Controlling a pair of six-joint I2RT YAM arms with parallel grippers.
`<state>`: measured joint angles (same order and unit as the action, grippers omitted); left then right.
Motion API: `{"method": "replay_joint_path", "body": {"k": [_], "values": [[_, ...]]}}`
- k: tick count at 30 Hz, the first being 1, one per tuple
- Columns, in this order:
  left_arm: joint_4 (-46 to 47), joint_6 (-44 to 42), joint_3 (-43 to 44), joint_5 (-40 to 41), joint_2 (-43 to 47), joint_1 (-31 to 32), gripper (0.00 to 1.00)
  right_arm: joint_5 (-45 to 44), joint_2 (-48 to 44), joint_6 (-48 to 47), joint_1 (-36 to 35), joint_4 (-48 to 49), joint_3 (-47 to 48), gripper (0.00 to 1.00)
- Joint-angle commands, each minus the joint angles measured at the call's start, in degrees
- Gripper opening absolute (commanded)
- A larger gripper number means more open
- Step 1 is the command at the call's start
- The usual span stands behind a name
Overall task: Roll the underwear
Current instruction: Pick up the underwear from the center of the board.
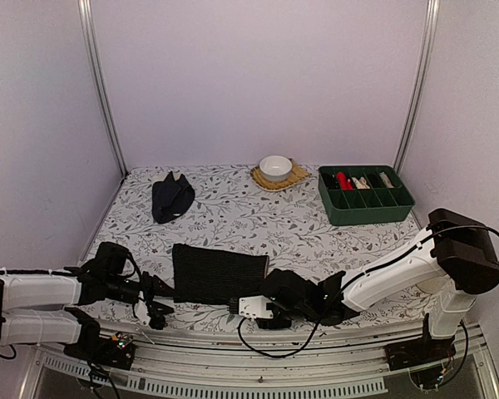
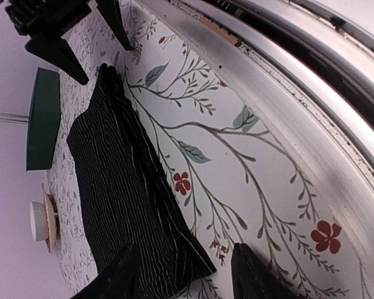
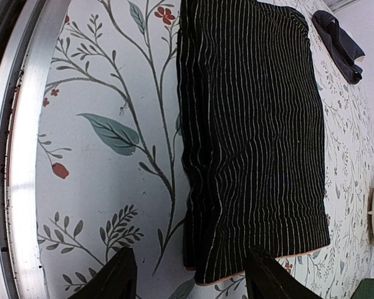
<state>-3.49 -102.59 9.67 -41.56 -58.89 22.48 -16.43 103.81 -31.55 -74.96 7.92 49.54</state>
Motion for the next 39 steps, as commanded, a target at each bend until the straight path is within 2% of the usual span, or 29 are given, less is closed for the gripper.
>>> {"method": "replay_joint_path", "body": {"k": [1,17,22,29,33,39], "values": [[4.9,4.6,-0.5,3.6,-1.4,1.9,0.51,-0.1,-0.1,0.0,-0.1,-0.7,-0.3,0.61],[4.5,7.2,2.5,16.2,-4.3,7.5,0.36,0.6,-2.2,0.1,-0.1,-2.7,-0.7,0.61],[4.2,7.4,2.1,18.1,-3.1,7.7,0.32,0.8,-0.7,-0.2,-0.1,-3.3,0.0,0.61],[4.3,8.6,2.2,18.5,-3.1,7.8,0.24,-4.2,2.6,-0.5,-0.1,-1.8,1.2,0.59],[4.3,8.6,1.8,17.5,-2.4,7.8,0.16,-4.4,3.9,-0.9,-0.1,-1.9,1.9,0.53],[4.4,9.2,1.4,14.9,-2.2,7.8,0.07,-2.0,4.3,-0.6,-0.1,-3.6,2.5,0.26]]}}
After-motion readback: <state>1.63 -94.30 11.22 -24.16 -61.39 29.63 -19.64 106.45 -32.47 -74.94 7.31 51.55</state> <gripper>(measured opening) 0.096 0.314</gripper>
